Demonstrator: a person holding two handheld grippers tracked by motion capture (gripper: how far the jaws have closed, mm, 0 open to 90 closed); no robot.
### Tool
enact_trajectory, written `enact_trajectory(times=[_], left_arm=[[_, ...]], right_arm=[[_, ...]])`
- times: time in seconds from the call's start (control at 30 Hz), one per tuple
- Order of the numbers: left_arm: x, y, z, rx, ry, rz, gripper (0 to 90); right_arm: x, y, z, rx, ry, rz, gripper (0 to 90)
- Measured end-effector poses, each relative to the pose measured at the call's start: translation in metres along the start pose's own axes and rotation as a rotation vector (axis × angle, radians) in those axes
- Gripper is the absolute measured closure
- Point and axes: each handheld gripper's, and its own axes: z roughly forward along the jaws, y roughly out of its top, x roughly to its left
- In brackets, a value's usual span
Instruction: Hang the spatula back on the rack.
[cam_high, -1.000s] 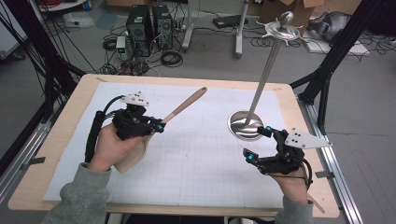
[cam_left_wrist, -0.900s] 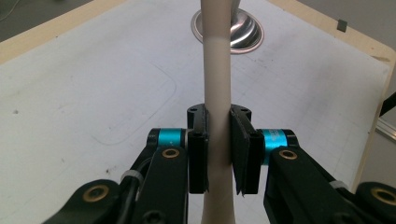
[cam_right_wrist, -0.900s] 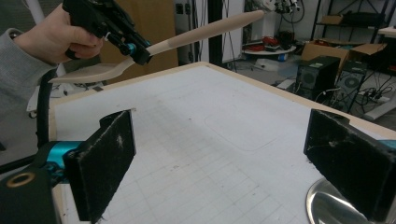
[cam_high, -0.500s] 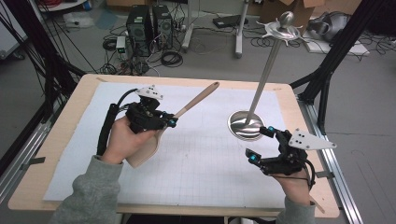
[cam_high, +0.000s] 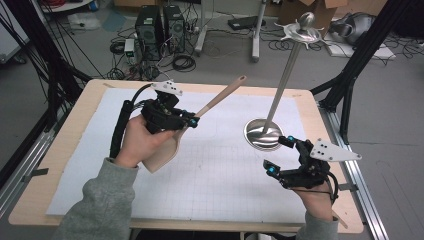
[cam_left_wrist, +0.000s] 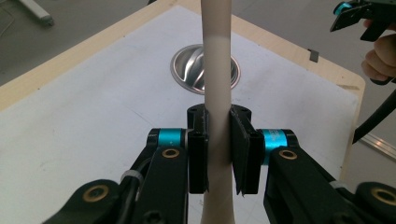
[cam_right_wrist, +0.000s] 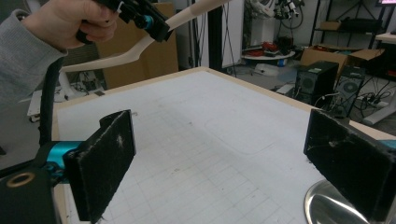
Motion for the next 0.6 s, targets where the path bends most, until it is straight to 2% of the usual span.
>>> enact_trajectory(times=[0.33,0.6], left_arm=[[-0.001,0.017,0.0,-0.007,0.017,0.017,77.9],[-0.003,0.029,0.007,-0.016,0.004,0.036,77.9]], right_arm=[[0.001,0.0,-0.002,-0.003,0.0,0.003,8.1],[0.001,0.0,-0.003,-0.013,0.004,0.006,8.1]])
